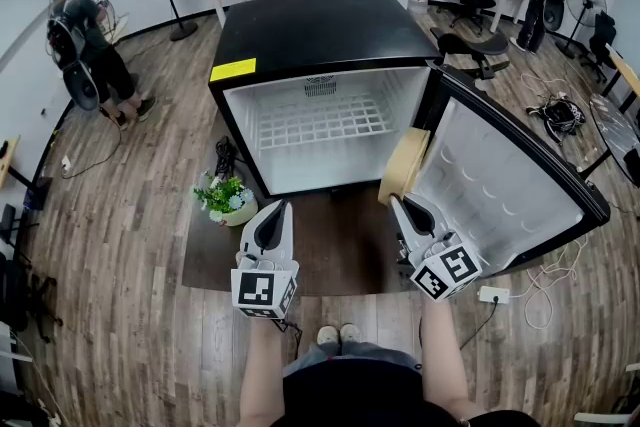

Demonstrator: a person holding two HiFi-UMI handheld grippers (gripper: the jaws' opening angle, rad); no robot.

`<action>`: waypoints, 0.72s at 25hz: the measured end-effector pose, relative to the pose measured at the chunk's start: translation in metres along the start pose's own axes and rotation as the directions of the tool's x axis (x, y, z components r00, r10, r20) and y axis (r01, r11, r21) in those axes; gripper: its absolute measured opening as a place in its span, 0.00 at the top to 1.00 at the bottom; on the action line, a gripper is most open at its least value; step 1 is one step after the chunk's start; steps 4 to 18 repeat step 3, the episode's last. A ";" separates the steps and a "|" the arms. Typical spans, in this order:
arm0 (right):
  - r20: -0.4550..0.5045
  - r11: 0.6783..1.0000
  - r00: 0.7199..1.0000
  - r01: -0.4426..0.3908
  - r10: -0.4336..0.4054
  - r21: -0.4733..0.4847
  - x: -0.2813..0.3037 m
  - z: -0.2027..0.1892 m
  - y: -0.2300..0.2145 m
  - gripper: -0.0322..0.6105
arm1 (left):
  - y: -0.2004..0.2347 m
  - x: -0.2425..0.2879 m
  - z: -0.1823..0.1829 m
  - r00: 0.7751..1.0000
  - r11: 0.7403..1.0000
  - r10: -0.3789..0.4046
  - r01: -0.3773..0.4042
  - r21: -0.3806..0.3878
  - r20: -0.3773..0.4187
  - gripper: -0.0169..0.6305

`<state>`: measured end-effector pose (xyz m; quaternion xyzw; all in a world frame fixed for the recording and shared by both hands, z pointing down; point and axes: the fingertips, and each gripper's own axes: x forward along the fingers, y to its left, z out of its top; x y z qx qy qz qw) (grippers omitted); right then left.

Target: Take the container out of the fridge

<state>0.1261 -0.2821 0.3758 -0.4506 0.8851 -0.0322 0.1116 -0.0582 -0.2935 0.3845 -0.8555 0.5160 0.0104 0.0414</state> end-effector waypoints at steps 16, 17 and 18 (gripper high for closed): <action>0.001 1.000 1.000 -0.002 0.002 -0.001 0.001 0.001 0.000 0.91 | 0.000 0.001 0.000 1.000 1.000 -0.001 0.001 0.000 -0.001 0.97; 0.001 1.000 1.000 -0.002 0.002 -0.001 0.001 0.001 0.000 0.91 | 0.000 0.001 0.000 1.000 1.000 -0.001 0.001 0.000 -0.001 0.97; 0.001 1.000 1.000 -0.002 0.002 -0.001 0.001 0.001 0.000 0.91 | 0.000 0.001 0.000 1.000 1.000 -0.001 0.001 0.000 -0.001 0.97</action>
